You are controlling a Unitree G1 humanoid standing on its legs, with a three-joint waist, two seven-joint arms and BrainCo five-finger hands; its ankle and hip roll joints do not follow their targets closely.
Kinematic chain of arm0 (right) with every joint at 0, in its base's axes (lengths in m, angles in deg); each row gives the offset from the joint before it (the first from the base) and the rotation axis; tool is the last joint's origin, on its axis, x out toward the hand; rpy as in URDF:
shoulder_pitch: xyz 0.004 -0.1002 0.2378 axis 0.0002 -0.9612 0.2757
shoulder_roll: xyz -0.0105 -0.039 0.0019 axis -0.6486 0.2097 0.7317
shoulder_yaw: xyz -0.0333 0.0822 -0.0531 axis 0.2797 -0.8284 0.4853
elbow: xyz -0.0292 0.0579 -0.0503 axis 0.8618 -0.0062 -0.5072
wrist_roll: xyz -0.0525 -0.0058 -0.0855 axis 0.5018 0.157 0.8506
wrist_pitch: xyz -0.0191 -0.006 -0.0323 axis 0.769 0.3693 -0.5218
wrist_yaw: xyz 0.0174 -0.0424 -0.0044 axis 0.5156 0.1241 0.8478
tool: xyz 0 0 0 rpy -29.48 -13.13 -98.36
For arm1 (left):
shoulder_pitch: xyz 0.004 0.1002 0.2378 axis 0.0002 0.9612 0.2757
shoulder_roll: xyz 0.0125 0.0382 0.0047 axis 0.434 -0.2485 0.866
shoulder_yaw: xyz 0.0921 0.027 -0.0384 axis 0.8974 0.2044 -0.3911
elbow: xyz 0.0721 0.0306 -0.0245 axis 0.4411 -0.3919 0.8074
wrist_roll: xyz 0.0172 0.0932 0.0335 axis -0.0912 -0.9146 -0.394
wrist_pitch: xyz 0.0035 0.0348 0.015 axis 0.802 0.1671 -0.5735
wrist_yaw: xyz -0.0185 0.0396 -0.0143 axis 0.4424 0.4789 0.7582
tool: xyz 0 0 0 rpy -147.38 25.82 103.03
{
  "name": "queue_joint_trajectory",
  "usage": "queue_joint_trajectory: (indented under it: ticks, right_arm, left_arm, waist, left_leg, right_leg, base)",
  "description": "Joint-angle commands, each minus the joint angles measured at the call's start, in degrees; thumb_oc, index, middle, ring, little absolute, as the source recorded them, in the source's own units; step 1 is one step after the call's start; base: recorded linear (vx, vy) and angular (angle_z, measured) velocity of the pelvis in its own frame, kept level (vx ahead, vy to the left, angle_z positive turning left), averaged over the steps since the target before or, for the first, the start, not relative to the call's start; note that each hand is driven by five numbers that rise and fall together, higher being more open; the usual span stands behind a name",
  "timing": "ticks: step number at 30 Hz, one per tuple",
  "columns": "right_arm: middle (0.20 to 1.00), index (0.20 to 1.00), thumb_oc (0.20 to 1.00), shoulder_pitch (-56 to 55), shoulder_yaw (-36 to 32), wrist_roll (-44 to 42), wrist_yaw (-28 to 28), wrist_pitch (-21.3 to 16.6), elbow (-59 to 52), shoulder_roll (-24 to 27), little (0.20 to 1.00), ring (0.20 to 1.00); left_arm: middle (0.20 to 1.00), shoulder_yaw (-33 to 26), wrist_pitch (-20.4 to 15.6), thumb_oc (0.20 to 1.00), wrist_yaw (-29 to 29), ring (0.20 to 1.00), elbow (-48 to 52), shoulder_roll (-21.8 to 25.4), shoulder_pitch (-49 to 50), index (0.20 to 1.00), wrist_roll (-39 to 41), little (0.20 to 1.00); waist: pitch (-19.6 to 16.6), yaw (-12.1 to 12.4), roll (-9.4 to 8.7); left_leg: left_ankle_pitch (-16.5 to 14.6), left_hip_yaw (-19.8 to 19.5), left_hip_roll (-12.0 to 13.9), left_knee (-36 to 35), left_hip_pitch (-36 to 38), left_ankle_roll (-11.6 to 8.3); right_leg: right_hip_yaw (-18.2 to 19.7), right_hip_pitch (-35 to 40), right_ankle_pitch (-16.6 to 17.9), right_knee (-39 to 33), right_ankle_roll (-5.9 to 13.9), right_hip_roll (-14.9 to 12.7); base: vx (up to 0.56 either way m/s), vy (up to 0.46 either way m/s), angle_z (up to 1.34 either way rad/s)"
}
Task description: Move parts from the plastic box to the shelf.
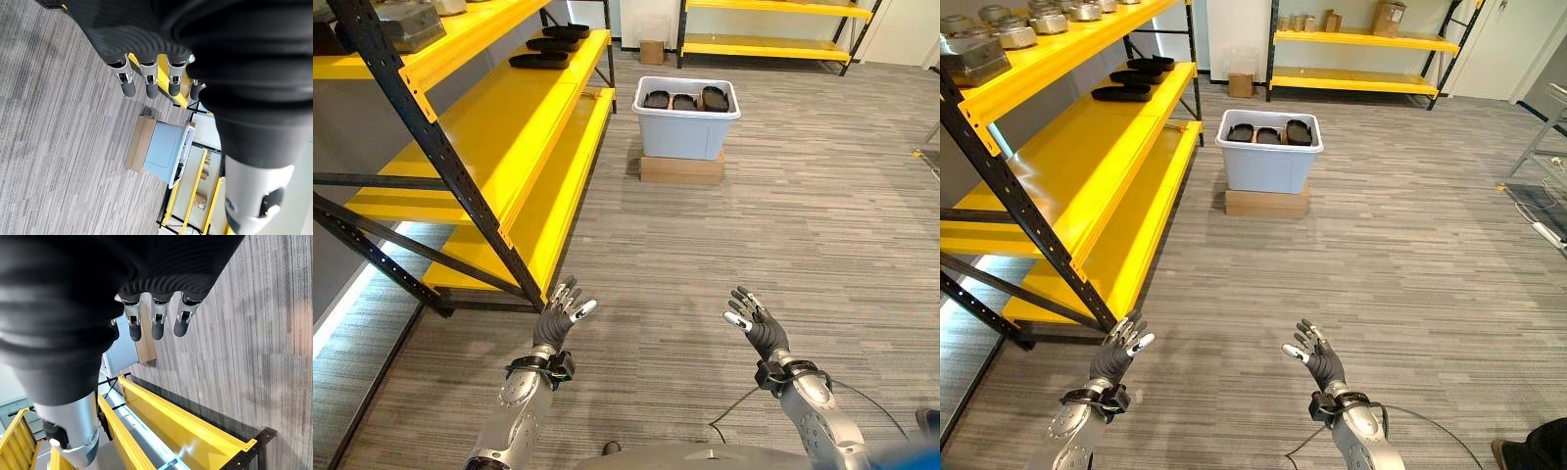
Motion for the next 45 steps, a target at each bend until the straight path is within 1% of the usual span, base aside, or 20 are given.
queue_joint_trajectory:
  ticks: [1, 20, 22, 25, 26, 30, 31, 32, 33, 35, 37, 38, 39, 40, 41, 42, 43, 44, 45]
  right_arm:
    - [1.000, 1.000, 1.000, 1.7, 0.0, 0.0, 0.6, -2.5, 0.2, 0.7, 1.000, 1.000]
    - [1.000, 1.000, 1.000, 1.5, 0.0, -0.1, 0.6, -2.3, 0.1, 0.6, 1.000, 1.000]
    - [1.000, 1.000, 1.000, 1.8, 0.2, -0.4, 0.7, -2.3, -0.2, 0.7, 1.000, 1.000]
    - [1.000, 1.000, 1.000, 2.6, 0.4, -0.6, 0.5, -2.3, 0.0, 0.7, 1.000, 1.000]
    - [1.000, 1.000, 1.000, 3.1, 0.3, -0.5, 0.3, -2.4, 0.2, 0.8, 1.000, 1.000]
    - [1.000, 1.000, 1.000, 4.2, 0.5, -0.8, 0.4, -2.7, 0.2, 1.3, 1.000, 1.000]
    - [1.000, 1.000, 1.000, 4.4, 0.5, -0.7, 0.5, -2.8, 0.1, 1.7, 1.000, 1.000]
    - [1.000, 1.000, 1.000, 4.4, 0.5, -0.7, 0.5, -2.8, 0.1, 1.7, 1.000, 1.000]
    - [1.000, 1.000, 1.000, 4.4, 0.5, -0.5, 0.6, -2.8, -0.1, 1.9, 1.000, 1.000]
    - [1.000, 1.000, 1.000, 4.3, 0.6, 0.1, 0.7, -3.1, 0.0, 2.2, 1.000, 1.000]
    - [1.000, 1.000, 1.000, 3.6, 0.5, 0.1, 0.7, -3.2, -0.1, 2.5, 1.000, 1.000]
    - [1.000, 1.000, 1.000, 3.1, 0.5, 0.1, 0.7, -3.1, -0.1, 2.7, 1.000, 1.000]
    - [1.000, 1.000, 1.000, 2.3, -0.1, 0.1, 0.8, -3.2, -0.8, 3.6, 1.000, 1.000]
    - [1.000, 1.000, 1.000, 1.7, -0.6, 0.1, 0.6, -3.1, -0.8, 3.9, 1.000, 1.000]
    - [1.000, 1.000, 1.000, 1.6, -0.6, 0.1, 0.6, -3.1, -0.8, 3.9, 1.000, 1.000]
    - [1.000, 1.000, 1.000, 1.2, -0.9, 0.7, 0.4, -3.1, -0.6, 4.1, 1.000, 1.000]
    - [1.000, 1.000, 1.000, 1.0, -1.0, 1.4, 0.3, -3.4, -0.4, 4.2, 1.000, 1.000]
    - [1.000, 1.000, 1.000, 0.9, -1.0, 1.4, 0.3, -3.4, -0.4, 4.2, 1.000, 1.000]
    - [1.000, 1.000, 1.000, 1.0, -0.9, 2.4, -0.2, -3.5, 0.9, 4.3, 1.000, 1.000]
  left_arm:
    - [1.000, -0.6, -2.8, 1.000, 1.3, 1.000, -2.3, -0.5, -3.5, 1.000, -0.3, 1.000]
    - [1.000, -0.6, -2.4, 1.000, 1.1, 1.000, -2.0, -0.5, -3.2, 1.000, -0.3, 1.000]
    - [1.000, -0.6, -2.5, 1.000, 0.9, 1.000, -2.0, -0.2, -3.4, 1.000, -0.5, 1.000]
    - [1.000, -0.7, -2.5, 1.000, 0.6, 1.000, -1.9, 0.1, -4.1, 1.000, -0.2, 1.000]
    - [1.000, -0.8, -2.7, 1.000, 0.6, 1.000, -1.7, 0.3, -4.5, 1.000, 0.1, 1.000]
    - [1.000, -0.8, -2.7, 1.000, 0.5, 1.000, -2.1, 0.4, -5.3, 1.000, 0.7, 1.000]
    - [1.000, -1.1, -2.7, 1.000, 0.6, 1.000, -2.2, 0.1, -5.4, 1.000, 1.9, 1.000]
    - [1.000, -1.1, -2.7, 1.000, 0.6, 1.000, -2.2, 0.1, -5.4, 1.000, 1.9, 1.000]
    - [1.000, -1.2, -2.6, 1.000, 0.9, 1.000, -2.2, -0.2, -5.4, 1.000, 3.0, 1.000]
    - [1.000, -1.7, -2.5, 1.000, 1.0, 1.000, -2.5, -1.0, -5.4, 1.000, 5.4, 1.000]
    - [1.000, -2.0, -2.7, 1.000, 1.0, 1.000, -1.5, -1.2, -5.2, 1.000, 6.1, 1.000]
    - [1.000, -1.9, -2.6, 1.000, 1.2, 1.000, -1.3, -1.2, -5.0, 1.000, 6.8, 1.000]
    - [1.000, -1.6, -2.6, 1.000, 1.8, 1.000, -1.8, -1.4, -5.3, 1.000, 9.0, 1.000]
    - [1.000, -1.7, -2.2, 1.000, 1.7, 1.000, -2.3, -1.7, -4.5, 1.000, 9.6, 1.000]
    - [1.000, -1.7, -2.2, 1.000, 1.7, 1.000, -2.2, -1.7, -4.5, 1.000, 9.6, 1.000]
    - [1.000, -2.4, -2.2, 1.000, 1.3, 1.000, -2.9, -1.8, -2.8, 1.000, 9.6, 1.000]
    - [1.000, -2.2, -2.2, 1.000, 1.4, 1.000, -3.0, -1.9, -2.3, 1.000, 9.1, 1.000]
    - [1.000, -2.2, -2.2, 1.000, 1.4, 1.000, -3.0, -1.9, -2.3, 1.000, 9.1, 1.000]
    - [1.000, -1.9, -2.5, 1.000, 1.5, 1.000, -2.5, -1.9, -2.1, 1.000, 8.4, 1.000]
  waist:
    - [-1.8, 0.3, 0.45]
    - [-1.5, 0.3, 0.54]
    - [-1.3, 0.3, 0.72]
    - [-0.7, 0.2, 1.41]
    - [0.0, 0.1, 1.47]
    - [0.5, 0.1, 1.34]
    - [0.7, 0.2, 1.16]
    - [0.7, 0.3, 1.16]
    - [0.9, 0.3, 1.05]
    - [1.7, 0.6, 0.75]
    - [3.2, 1.5, -0.07]
    - [4.1, 2.1, -0.84]
    - [6.4, 2.8, -1.80]
    - [6.3, 2.6, -1.84]
    - [6.2, 2.6, -1.86]
    - [5.5, 4.2, -0.62]
    - [5.6, 5.0, 0.04]
    - [5.6, 4.9, -0.28]
    - [5.6, 6.6, 0.03]
  left_leg:
    - [-2.7, -1.3, 4.1, 0.7, 1.9, -2.35]
    - [-2.9, -1.5, 4.1, 0.7, 2.1, -2.20]
    - [-2.8, -1.7, 4.1, 0.7, 2.0, -2.16]
    - [-2.6, -1.9, 4.7, 0.7, 1.7, -2.05]
    - [-2.6, -1.9, 5.1, 1.9, 1.1, -2.14]
    - [-3.2, -2.6, 5.9, 5.6, -0.6, -2.61]
    - [-3.6, -2.9, 6.4, 7.6, -1.1, -2.79]
    - [-3.7, -2.9, 6.4, 7.7, -1.2, -2.80]
    - [-3.7, -2.9, 6.7, 9.2, -1.6, -2.96]
    - [-1.2, -3.6, 7.6, 14.1, -3.6, -3.73]
    - [3.5, -5.8, 7.3, 23.2, -7.8, -3.38]
    - [6.3, -7.5, 6.5, 29.4, -11.1, -2.67]
    - [10.3, -11.1, 3.8, 38.6, -18.1, -2.18]
    - [8.7, -8.7, 2.7, 36.7, -21.7, -2.10]
    - [8.5, -8.6, 2.7, 36.8, -21.7, -2.05]
    - [7.0, -7.1, 1.2, 21.4, -24.0, -1.92]
    - [9.5, -6.9, 2.3, 14.3, -26.5, -2.28]
    - [9.9, -6.7, 2.0, 13.3, -25.9, -2.30]
    - [11.1, -9.7, 0.8, 7.1, -26.7, -2.30]
  right_leg:
    - [-0.4, -1.8, 2.7, 1.2, 4.40, -3.5]
    - [-0.3, -1.7, 2.5, 1.3, 4.35, -3.5]
    - [-0.4, -1.9, 2.1, 2.1, 4.33, -3.5]
    - [-0.3, -4.6, -0.1, 7.5, 4.04, -3.1]
    - [-0.3, -5.6, -0.9, 9.5, 3.86, -2.9]
    - [-0.1, -6.6, -2.3, 11.9, 3.05, -1.9]
    - [0.2, -6.7, -2.9, 12.7, 2.46, -1.2]
    - [0.3, -6.7, -3.0, 12.7, 2.45, -1.2]
    - [0.3, -6.6, -3.4, 13.0, 2.06, -0.7]
    - [0.6, -6.1, -4.1, 13.2, 0.81, 0.6]
    - [0.9, -5.1, -4.1, 13.0, -0.88, 1.6]
    - [0.9, -4.2, -4.1, 12.6, -1.83, 1.7]
    - [-0.2, -3.5, -3.9, 12.4, -2.81, 1.5]
    - [-0.8, -3.0, -4.7, 12.0, -3.05, 1.4]
    - [-0.7, -2.9, -4.8, 12.0, -3.02, 1.4]
    - [0.0, -0.7, -6.1, 10.1, -2.01, 2.5]
    - [0.4, 0.7, -6.9, 9.6, -1.63, 3.0]
    - [0.4, 0.8, -7.2, 9.6, -1.63, 2.7]
    - [2.0, 3.6, -8.2, 8.7, -1.24, 2.8]
  base:
    - [0.00, 0.000, 0.00]
    - [0.00, 0.000, 0.00]
    - [0.00, 0.000, 0.00]
    - [-0.01, -0.024, 0.00]
    - [-0.02, -0.053, 0.02]
    - [0.00, -0.095, 0.06]
    - [0.03, -0.113, 0.08]
    - [0.03, -0.126, 0.06]
    - [0.03, -0.120, 0.02]
    - [0.03, -0.192, -0.01]
    - [0.01, -0.222, 0.00]
    - [-0.05, -0.272, 0.09]
    - [0.06, -0.268, 0.12]
    - [0.05, -0.160, 0.25]
    - [0.40, 0.012, 0.42]
    - [0.45, 0.097, 0.38]
    - [0.46, 0.088, 0.22]
    - [0.40, 0.068, -0.45]
    - [0.35, 0.045, -0.33]
